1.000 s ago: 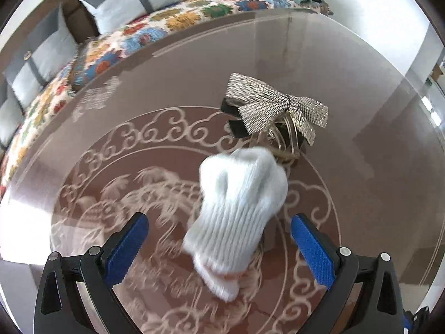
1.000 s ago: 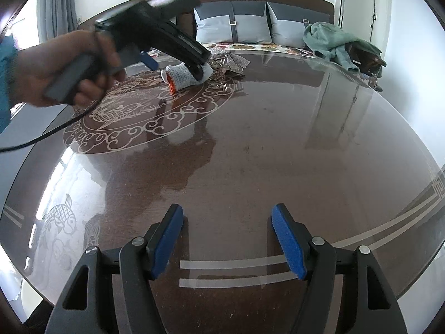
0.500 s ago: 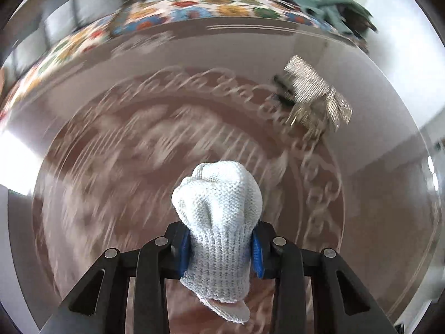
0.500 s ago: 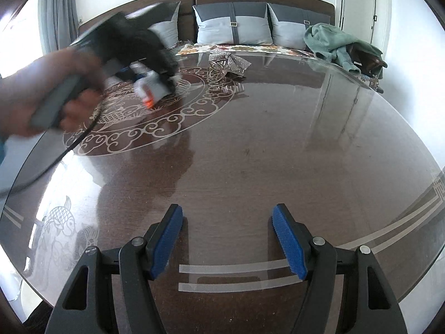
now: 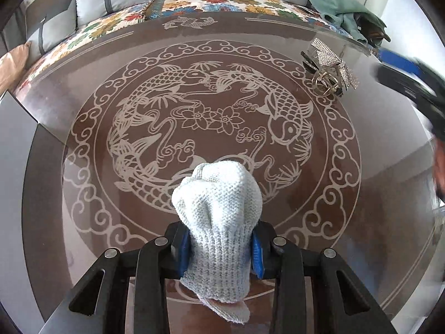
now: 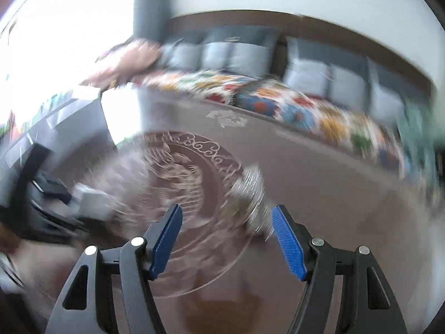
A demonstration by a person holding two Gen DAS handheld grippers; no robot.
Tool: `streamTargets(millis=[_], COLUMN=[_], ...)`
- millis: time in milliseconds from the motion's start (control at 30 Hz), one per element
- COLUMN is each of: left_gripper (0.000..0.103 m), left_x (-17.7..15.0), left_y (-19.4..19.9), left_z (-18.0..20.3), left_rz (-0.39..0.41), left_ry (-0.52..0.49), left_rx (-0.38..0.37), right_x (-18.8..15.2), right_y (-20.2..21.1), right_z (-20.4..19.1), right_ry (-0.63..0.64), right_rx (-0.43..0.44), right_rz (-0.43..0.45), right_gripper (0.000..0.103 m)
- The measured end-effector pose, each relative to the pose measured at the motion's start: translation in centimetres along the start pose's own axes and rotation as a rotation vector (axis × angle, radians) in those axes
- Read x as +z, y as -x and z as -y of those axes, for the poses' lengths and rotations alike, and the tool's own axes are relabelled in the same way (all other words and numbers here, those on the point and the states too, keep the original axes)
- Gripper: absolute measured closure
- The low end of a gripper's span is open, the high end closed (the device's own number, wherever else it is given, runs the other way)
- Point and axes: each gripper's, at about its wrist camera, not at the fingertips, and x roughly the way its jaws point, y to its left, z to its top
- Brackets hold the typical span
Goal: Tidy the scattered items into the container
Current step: 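Grasp the silver rhinestone bow clip with the right gripper and lift it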
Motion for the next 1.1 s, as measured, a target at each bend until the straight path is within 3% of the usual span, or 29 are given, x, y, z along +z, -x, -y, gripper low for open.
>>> streamTargets(millis=[100,200,367,433,467,500,767,1100], left_gripper=[0.068,0.068,0.068,0.068,0.068,0.068,0.067,0.067], left_x=[0.0,0.0,0.0,0.0,0.0,0.0,-1.4,-11.8], left_y=[0.0,0.1,0.1,0.0,0.1,0.1,0.8,4.8], left_z=[-0.2,-0.4,-0.3,-0.3,-0.4,-0.5,-0.8,0.4], left_rz=[0.001,-0.001,-0.003,-0.002,-0.001,0.001,0.004,0.042], left_ry=[0.020,0.038,0.023,0.025,0.027,0.032,0.086,0.084], left_rx=[-0.018,-0.038,-0.032,-0.036,-0.038,-0.040,-0.057,0.006], right_x=[1.3,1.6,1.5,1.2,1.1,1.1,-3.5,-10.6], right_y=[-3.6,-6.6,-9.8,-10.5,-10.7,-10.9,-3.4,5.7], right_z=[0.8,1.4,2.6,3.0,3.2,3.4,-2.7,-11.3], right_ry=[0.137,0.194,0.119,0.058,0.015,-0.028,-0.222,-0.465], right_rx=[0.062,0.048,0.074,0.087,0.095,0.102,0.072,0.032], right_rz=[-0.091,-0.175,-0.247,-0.273,-0.285,-0.297,-0.237,-0.156], right_gripper=[0.034,0.034,0.035,0.040,0.050,0.050,0.052,0.052])
